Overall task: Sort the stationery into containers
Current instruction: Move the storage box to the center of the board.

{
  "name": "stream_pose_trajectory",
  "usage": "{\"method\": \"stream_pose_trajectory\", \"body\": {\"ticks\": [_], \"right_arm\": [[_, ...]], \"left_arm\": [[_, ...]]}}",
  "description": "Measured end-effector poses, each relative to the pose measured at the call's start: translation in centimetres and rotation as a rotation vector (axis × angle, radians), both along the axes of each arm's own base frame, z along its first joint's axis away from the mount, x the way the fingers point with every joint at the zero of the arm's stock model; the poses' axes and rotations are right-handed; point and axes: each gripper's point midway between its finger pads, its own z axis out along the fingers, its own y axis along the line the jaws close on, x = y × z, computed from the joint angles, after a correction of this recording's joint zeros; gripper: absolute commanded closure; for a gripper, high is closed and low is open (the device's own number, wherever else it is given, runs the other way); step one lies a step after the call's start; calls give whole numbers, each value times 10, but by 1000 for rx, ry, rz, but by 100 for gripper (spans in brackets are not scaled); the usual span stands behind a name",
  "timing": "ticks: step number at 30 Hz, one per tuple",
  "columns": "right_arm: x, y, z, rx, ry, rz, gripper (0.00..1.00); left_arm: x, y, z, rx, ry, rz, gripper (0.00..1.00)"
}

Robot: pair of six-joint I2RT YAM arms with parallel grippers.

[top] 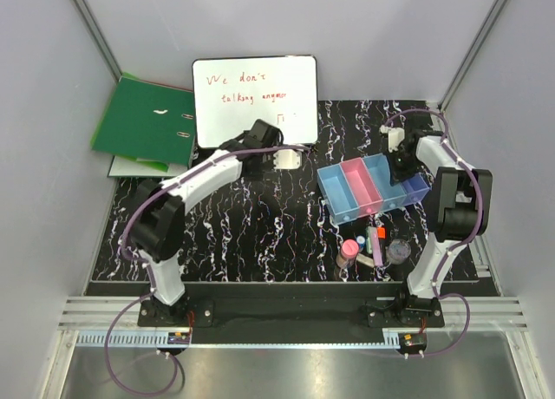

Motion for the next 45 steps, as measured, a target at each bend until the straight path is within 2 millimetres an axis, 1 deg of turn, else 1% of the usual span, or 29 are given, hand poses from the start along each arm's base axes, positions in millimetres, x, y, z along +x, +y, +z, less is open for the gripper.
{"method": "stream_pose_trajectory", "body": {"ticks": [4, 6, 10, 14, 18, 21, 29, 38, 45], "right_arm": [[0, 14, 0, 31, 11, -47, 100], [3, 23, 1, 52, 17, -69, 100], [17, 48, 5, 89, 6, -88, 100], [25, 87, 7, 117, -2, -59, 100], [25, 124, 4, 149, 7, -24, 100], [23, 139, 2, 149, 14, -9, 100], [28, 164, -2, 94, -8, -8, 100], [43, 212, -2, 72, -58, 16, 100], [38, 234, -3, 95, -66, -17, 100]], "left_arm": [[-27, 0, 27, -129, 30, 85, 1], [-37, 3, 35, -182, 48, 132, 1], [-56, 4, 42, -276, 99, 210, 1], [-71, 3, 46, -354, 147, 270, 1], [-79, 0, 55, -422, 163, 301, 1], [-82, 0, 58, -443, 169, 311, 1], [-87, -1, 60, -458, 184, 311, 1], [-93, 2, 66, -473, 183, 316, 1], [-100, 6, 71, -484, 174, 314, 1]]}}
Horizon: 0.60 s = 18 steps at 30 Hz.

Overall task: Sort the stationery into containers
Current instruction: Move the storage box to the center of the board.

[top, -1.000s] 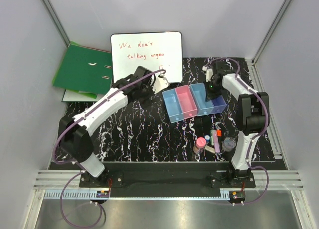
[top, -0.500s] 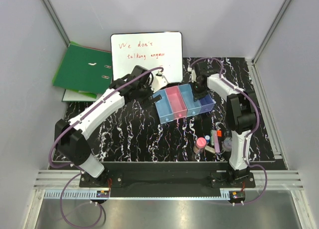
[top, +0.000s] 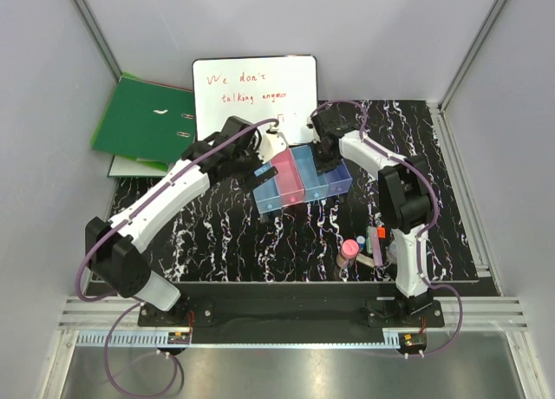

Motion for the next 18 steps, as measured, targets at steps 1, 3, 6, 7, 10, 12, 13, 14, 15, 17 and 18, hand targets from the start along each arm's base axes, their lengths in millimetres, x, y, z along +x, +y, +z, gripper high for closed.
{"method": "stream_pose_trajectory", "body": {"ticks": [1, 3, 6, 7, 10, 12, 13, 14, 15, 17, 18], "right_arm": [[0, 1, 0, 4, 1, -6, 100], [-1, 4, 0, 14, 3, -22, 100], [-1, 7, 1, 34, 10, -43, 100], [-1, 8, 1, 39, 12, -51, 100], [1, 14, 0, 56, 21, -73, 100], [4, 19, 0, 65, 21, -85, 100], [5, 21, 0, 69, 21, -89, 100], [6, 24, 0, 72, 20, -91, 100], [6, 26, 0, 74, 20, -91, 95], [6, 28, 1, 79, 20, -90, 70], [6, 30, 1, 82, 21, -88, 60]], "left_arm": [[0, 0, 0, -1, 0, 0, 1], [-1, 0, 0, -2, 1, -2, 1], [-2, -1, -1, -6, 7, -7, 1], [-3, -1, -2, -6, 11, -9, 1], [-5, -1, -4, -6, 16, -12, 1], [-6, 0, -5, -6, 18, -12, 1], [-7, 1, -4, -6, 18, -12, 1], [-7, 1, -3, -7, 16, -12, 1], [-8, 1, -2, -10, 13, -13, 1], [-9, 1, 1, -17, 7, -16, 1], [-9, 1, 2, -21, 5, -18, 1]]}}
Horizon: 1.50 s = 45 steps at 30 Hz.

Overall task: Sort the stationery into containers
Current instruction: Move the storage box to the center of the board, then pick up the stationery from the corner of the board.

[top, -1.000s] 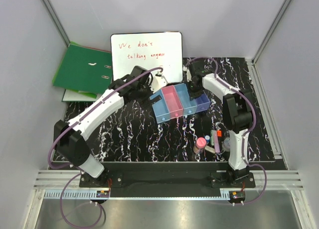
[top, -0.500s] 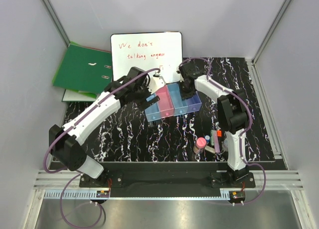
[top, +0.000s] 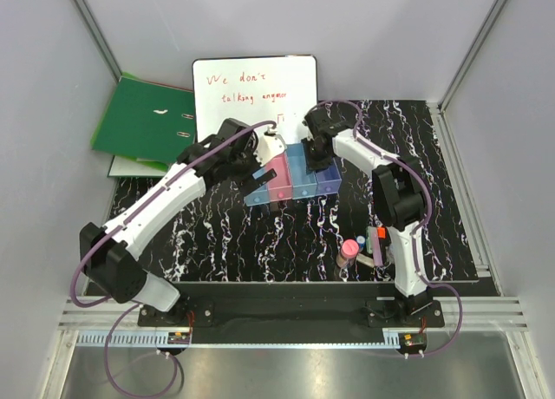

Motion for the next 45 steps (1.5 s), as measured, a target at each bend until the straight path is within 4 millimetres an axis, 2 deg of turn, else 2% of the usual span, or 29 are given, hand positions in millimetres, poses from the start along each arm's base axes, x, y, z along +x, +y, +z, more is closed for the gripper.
{"method": "stream_pose_trajectory", "body": {"ticks": [1, 3, 4, 8, 11, 14, 17, 20, 24, 28, 31, 34, 37, 41, 45], "right_arm": [[-1, 3, 0, 15, 6, 0, 46], [-8, 10, -4, 49, 35, 16, 35], [-13, 13, -7, 55, 50, 28, 19], [-32, 19, -16, 57, 96, 80, 4], [-36, 17, -7, 47, 75, 113, 0], [-35, 12, 14, 30, 21, 144, 0], [-32, 8, 48, 29, -64, 172, 0], [-30, 4, 90, 41, -165, 196, 0], [-32, -5, 139, 54, -275, 228, 0], [-38, -39, 183, 42, -364, 220, 0], [-47, -87, 205, -26, -435, 177, 0], [-62, -132, 213, -140, -485, 138, 0], [-76, -164, 213, -266, -518, 141, 0], [-87, -191, 210, -402, -530, 159, 0], [-93, -212, 216, -492, -549, 143, 0]], "left_arm": [[-1, 0, 1, -4, -2, -2, 1], [-3, 0, 0, -11, 3, -3, 1], [-3, -1, 0, -13, 6, -2, 1], [-6, -1, -3, -20, 21, 5, 1], [-6, -1, -3, -27, 23, 13, 1], [-7, -1, -2, -36, 22, 14, 1], [-13, 2, -4, -40, 29, 9, 1], [-20, 4, -6, -48, 36, 13, 1], [-31, 6, -1, -77, 45, 7, 1], [-48, -1, 1, -79, 81, -81, 1], [-62, -23, -1, -52, 102, -227, 1], [-78, -51, -8, -30, 120, -397, 1], [-97, -83, -19, -4, 139, -594, 1], [-124, -119, -33, 34, 142, -838, 1], [-145, -155, -32, 42, 102, -1022, 1]]}}
